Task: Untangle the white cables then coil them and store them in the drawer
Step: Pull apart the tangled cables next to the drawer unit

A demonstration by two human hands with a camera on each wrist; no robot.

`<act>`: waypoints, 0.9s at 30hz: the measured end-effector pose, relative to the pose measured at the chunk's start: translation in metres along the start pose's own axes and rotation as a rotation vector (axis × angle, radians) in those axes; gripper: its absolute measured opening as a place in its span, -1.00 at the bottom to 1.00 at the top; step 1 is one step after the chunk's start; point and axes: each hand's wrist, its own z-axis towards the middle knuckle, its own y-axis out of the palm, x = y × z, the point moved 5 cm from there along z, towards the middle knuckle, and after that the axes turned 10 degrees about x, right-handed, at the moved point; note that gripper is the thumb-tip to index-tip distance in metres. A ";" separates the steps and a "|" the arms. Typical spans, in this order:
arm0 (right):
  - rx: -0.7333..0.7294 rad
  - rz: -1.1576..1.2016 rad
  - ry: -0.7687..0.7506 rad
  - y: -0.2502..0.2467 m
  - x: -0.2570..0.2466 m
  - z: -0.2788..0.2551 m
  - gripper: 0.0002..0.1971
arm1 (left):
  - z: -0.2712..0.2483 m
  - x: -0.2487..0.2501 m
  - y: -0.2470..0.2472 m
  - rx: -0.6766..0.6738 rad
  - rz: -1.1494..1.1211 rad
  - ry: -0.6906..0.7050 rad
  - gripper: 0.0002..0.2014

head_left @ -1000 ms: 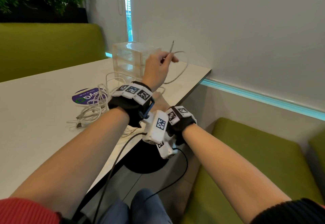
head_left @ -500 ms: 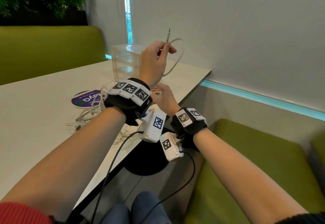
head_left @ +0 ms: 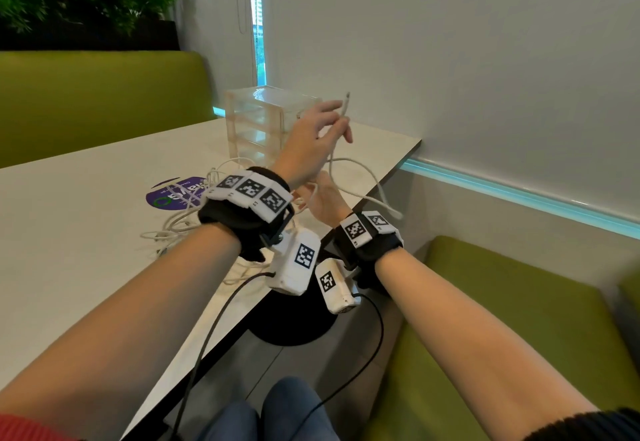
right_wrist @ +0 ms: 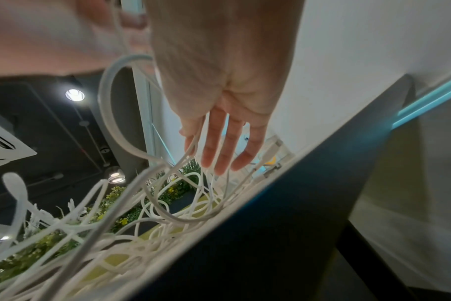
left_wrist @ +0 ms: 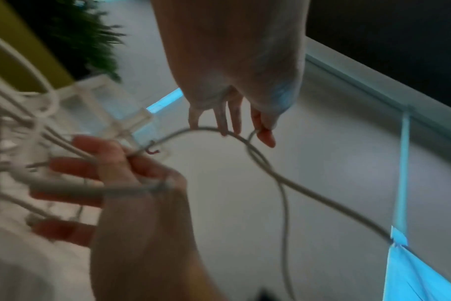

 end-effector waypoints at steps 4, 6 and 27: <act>0.040 0.122 0.051 -0.002 0.001 -0.001 -0.74 | -0.005 -0.021 0.000 -0.293 0.130 -0.148 -0.68; 0.026 0.130 0.128 -0.003 0.007 0.002 -0.78 | -0.012 -0.029 0.006 -0.453 0.346 -0.149 -0.69; 0.204 -0.067 0.046 -0.030 0.009 0.000 -0.69 | -0.015 -0.043 0.002 -0.534 0.474 -0.098 -0.69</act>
